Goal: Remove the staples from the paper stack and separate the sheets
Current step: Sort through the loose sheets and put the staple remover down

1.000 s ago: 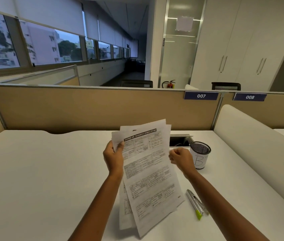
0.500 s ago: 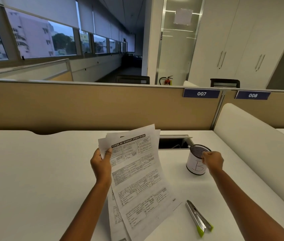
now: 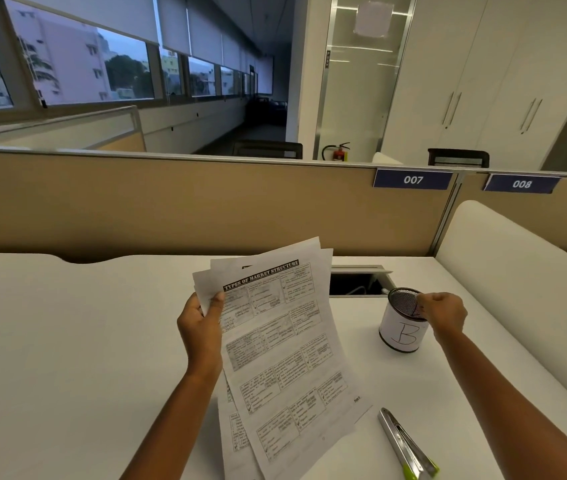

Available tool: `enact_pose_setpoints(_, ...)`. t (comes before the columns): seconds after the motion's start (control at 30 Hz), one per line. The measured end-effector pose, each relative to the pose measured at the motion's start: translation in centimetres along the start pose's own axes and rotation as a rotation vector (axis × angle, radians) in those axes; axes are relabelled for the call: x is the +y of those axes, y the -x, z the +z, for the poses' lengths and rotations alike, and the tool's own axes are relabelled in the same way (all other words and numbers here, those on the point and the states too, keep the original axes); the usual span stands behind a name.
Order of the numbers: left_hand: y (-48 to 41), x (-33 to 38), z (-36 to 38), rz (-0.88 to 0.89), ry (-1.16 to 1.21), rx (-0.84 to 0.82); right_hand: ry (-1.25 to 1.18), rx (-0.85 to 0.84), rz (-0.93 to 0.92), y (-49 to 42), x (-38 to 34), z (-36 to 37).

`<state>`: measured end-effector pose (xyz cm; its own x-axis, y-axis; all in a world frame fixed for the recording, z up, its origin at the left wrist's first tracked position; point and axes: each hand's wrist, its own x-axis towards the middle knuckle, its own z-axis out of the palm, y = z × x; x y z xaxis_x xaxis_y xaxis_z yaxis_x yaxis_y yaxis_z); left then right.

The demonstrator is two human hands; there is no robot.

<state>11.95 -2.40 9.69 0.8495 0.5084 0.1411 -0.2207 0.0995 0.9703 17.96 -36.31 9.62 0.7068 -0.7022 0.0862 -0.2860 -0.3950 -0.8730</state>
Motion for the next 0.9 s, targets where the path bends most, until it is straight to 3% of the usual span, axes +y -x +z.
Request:
enact_pose_setpoints(0.07,0.2,0.3,-0.3,-0.007,0.019,-0.017,-0.055,-0.077,-0.107,1.6,-0.3,0.2)
enact_pose_setpoints(0.2,0.8,1.4,-1.0,-0.014,0.085,-0.062,-0.212,-0.502,-0.317,6.7,-1.4,1.1)
enact_pose_setpoints(0.33,1.4,2.9,-1.7,0.006,0.179,-0.09,-0.262,-0.816,-0.358,11.0,-2.0,1.2)
enact_pose_setpoints(0.57,2.8,4.7,-3.4,0.017,0.212,-0.19,-0.522,-0.683,-0.357,15.5,-1.5,0.9)
enact_pose_setpoints(0.67,4.3,3.7,-3.9,0.043,0.032,-0.312,-0.633,-0.611,-0.325,17.0,-1.6,0.6)
enact_pose_setpoints(0.77,5.7,2.8,-4.1,0.097,-0.083,-0.316,-0.692,-0.536,-0.305,18.2,-1.6,0.4)
enact_pose_setpoints(0.9,6.8,2.3,-4.6,0.068,0.018,-0.33,-0.675,-0.623,-0.326,19.4,-1.3,-0.4)
